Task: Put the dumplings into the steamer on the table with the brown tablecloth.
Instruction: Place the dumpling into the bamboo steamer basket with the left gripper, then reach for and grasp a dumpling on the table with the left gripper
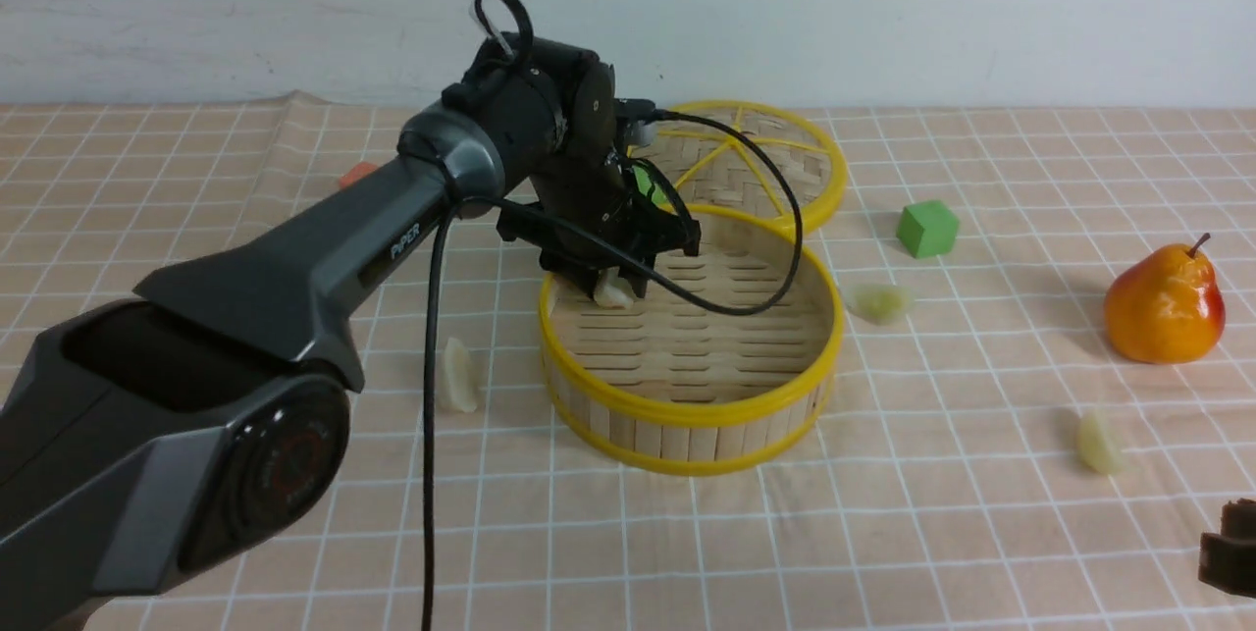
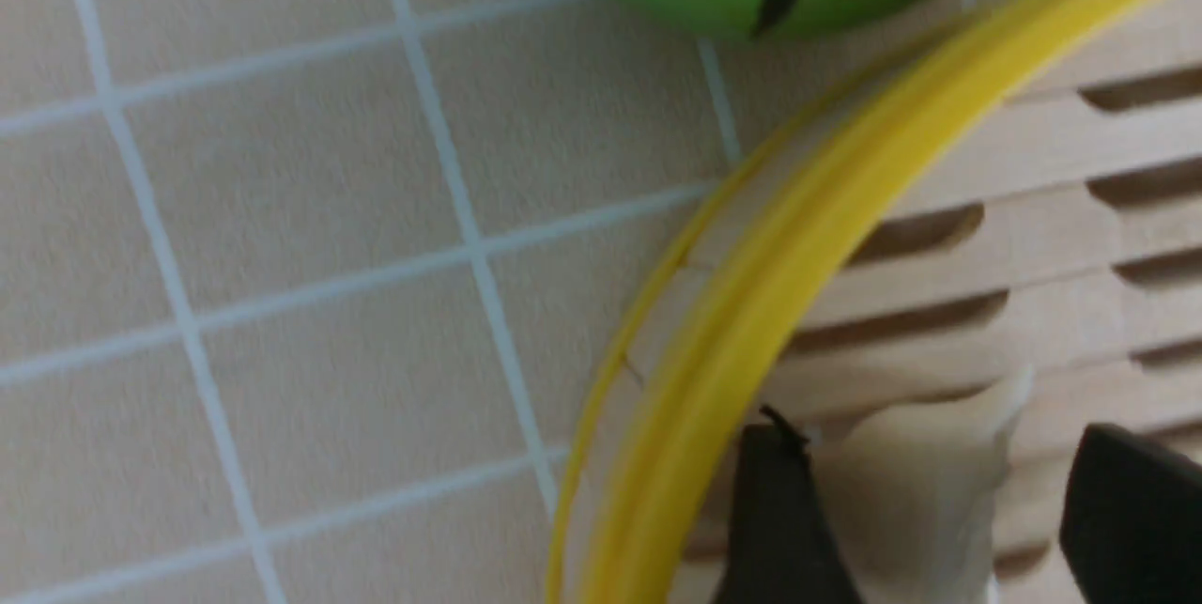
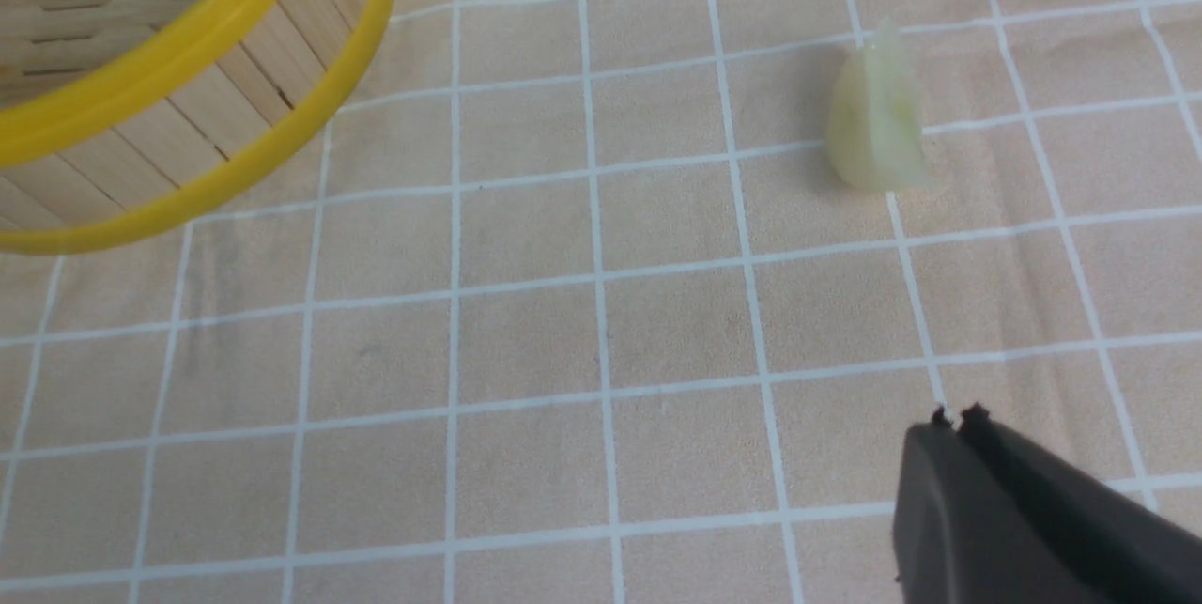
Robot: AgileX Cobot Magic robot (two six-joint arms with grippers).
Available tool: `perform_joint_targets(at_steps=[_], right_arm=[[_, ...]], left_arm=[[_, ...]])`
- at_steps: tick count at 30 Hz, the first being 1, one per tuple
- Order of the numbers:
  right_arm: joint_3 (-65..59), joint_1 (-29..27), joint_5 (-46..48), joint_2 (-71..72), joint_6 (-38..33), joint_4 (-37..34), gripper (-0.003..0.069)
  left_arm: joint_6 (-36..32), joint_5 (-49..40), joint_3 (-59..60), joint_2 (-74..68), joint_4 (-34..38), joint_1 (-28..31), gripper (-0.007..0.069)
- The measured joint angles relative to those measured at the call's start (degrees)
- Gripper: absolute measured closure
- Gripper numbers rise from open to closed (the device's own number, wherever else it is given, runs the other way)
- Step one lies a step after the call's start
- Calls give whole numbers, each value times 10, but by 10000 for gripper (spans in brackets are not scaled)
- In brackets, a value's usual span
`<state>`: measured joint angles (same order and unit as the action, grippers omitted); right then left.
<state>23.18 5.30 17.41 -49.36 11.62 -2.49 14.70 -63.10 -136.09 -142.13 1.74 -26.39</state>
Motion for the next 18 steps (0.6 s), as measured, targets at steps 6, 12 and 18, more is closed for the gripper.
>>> perform_joint_targets(at_steps=[6,12,18], right_arm=[[0,0,-2,0,0,-19,655],[0,0,1,7,2,-54,647],[0,0,2,16,2,-60,645]], left_arm=[[-8,-76,-8,61,-13,-6,103],[17,-77,119,238,-119,-7,93],[46,-43,345,306,-136,-4,92]])
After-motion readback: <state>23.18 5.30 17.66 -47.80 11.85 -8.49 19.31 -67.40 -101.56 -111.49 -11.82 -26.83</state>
